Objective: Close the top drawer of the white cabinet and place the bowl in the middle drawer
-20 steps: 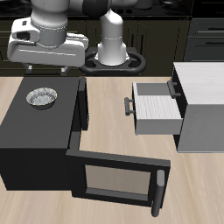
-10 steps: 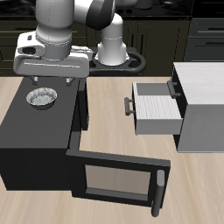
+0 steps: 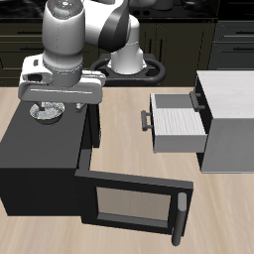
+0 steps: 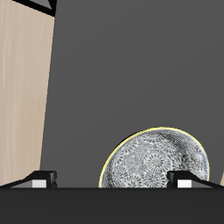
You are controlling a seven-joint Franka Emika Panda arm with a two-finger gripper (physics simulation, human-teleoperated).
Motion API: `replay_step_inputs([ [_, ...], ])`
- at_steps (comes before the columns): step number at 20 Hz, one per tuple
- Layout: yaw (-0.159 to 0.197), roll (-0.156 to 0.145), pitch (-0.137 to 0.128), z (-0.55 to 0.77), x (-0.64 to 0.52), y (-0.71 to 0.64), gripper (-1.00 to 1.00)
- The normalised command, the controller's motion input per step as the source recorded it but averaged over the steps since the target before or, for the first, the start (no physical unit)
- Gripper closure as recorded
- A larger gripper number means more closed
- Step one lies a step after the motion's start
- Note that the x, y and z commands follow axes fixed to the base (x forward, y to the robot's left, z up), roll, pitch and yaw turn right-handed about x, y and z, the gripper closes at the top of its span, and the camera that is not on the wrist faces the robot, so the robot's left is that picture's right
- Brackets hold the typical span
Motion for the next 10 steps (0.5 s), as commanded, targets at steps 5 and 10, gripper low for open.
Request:
replay_step_inputs([
  [5,-0.014,-0.004,0.028,-0.16,0.00,-0.12,-1.00],
  [10,-0.004,0.003,0.022,-0.19,0.00,-0.06,1.00],
])
